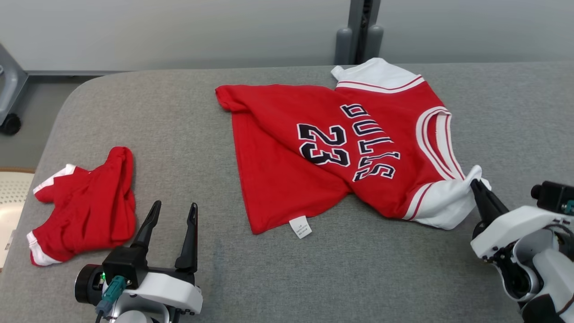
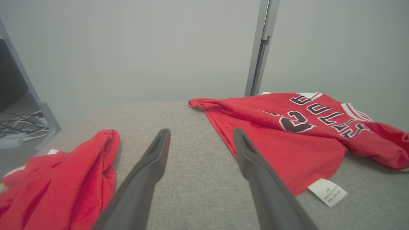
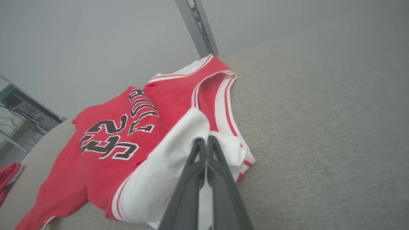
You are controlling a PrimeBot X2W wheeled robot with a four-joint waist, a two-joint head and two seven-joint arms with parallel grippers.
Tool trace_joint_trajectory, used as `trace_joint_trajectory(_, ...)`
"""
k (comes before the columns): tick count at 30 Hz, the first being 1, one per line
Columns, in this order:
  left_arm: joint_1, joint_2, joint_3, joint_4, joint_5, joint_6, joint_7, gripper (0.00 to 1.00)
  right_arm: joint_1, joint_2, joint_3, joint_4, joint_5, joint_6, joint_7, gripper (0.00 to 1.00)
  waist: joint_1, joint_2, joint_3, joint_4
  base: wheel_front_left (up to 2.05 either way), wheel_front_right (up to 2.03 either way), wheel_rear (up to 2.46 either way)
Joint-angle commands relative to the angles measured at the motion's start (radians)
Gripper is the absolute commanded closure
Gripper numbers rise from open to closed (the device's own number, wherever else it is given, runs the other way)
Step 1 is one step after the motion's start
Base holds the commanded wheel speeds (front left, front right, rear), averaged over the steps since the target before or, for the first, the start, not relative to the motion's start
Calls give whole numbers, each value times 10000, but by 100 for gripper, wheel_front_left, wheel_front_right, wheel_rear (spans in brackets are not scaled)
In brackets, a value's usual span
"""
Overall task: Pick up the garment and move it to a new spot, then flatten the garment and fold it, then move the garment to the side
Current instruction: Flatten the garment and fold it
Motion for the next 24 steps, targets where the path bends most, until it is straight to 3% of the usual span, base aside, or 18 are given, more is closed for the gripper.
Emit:
trace_joint_trajectory(1, -233, 34, -17, 9, -12, -10, -11, 0, -237, -161, 101, 160, 7, 0, 88, 100, 0, 0, 108, 158, 0, 0, 0)
trace_joint_trajectory(10, -473, 32, -173, 48, -180, 9, -11, 0, -1684, -221, 816, 1863, 62, 0, 421, 100, 0, 0, 453, 693, 0, 0, 0)
trace_joint_trajectory(12, -502, 32, -226, 57, -188, -21, -11, 0, -2000, -454, 1001, 2495, -389, -1, 124, 0, 0, 0, 539, 817, 0, 0, 0)
trace_joint_trajectory(18, -625, 34, -229, 54, -269, 13, -11, 0, -2722, -251, 1537, 3927, -1237, 0, -758, 0, 0, 0, 676, 1022, 0, 0, 0)
trace_joint_trajectory(24, -529, 31, -140, 97, -262, 56, -11, 0, -2957, -117, 1813, 4231, -1501, -1, -1257, 0, 0, 0, 492, 843, 0, 0, 0)
